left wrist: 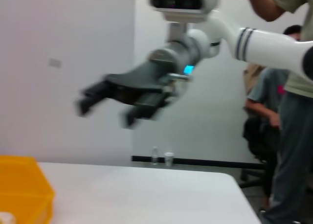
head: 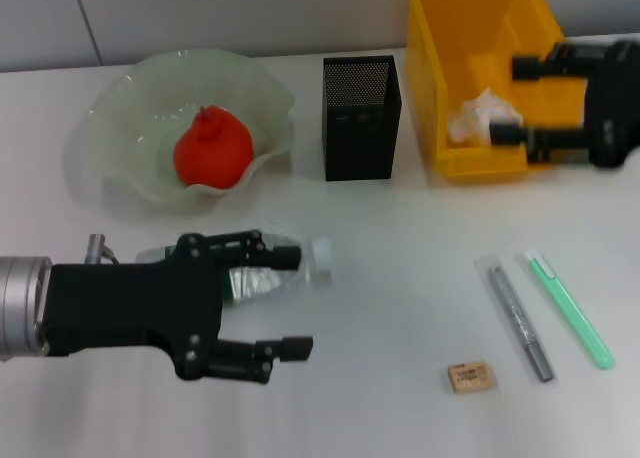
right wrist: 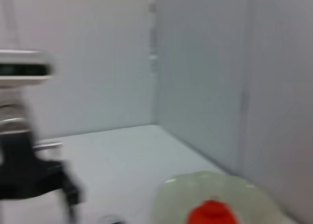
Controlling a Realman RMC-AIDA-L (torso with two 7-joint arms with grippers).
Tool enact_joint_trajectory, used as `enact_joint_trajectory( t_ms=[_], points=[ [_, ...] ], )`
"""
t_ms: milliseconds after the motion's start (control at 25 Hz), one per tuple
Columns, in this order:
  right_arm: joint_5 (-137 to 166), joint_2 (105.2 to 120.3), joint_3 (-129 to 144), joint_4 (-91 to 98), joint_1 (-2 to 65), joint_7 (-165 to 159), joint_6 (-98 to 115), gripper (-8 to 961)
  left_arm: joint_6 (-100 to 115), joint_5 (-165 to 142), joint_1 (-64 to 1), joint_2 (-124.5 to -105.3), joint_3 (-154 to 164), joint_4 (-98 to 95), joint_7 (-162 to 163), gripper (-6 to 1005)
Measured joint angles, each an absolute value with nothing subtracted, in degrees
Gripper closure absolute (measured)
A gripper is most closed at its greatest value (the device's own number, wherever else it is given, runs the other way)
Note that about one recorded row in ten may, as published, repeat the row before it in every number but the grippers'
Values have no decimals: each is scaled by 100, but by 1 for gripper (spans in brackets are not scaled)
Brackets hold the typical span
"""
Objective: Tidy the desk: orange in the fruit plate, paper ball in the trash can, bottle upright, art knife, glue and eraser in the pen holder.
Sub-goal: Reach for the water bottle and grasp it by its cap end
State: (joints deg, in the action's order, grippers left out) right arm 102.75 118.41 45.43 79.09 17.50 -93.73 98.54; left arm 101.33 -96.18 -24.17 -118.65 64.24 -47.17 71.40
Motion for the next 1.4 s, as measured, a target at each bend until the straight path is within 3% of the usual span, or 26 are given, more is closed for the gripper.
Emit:
enact_joint_trajectory(
  t_ms=[840, 1400],
  points=[
    [10364, 11882, 4327, 7042, 1226, -8024, 11179, 219, 9394, -9300, -2547, -11856, 6429, -4677, 7437, 169],
    [10845, 11854, 3855, 6480, 1298, -7984, 11124, 220, 8058, -10178, -3014, -11850, 6842, -5301, 8891, 170]
  ],
)
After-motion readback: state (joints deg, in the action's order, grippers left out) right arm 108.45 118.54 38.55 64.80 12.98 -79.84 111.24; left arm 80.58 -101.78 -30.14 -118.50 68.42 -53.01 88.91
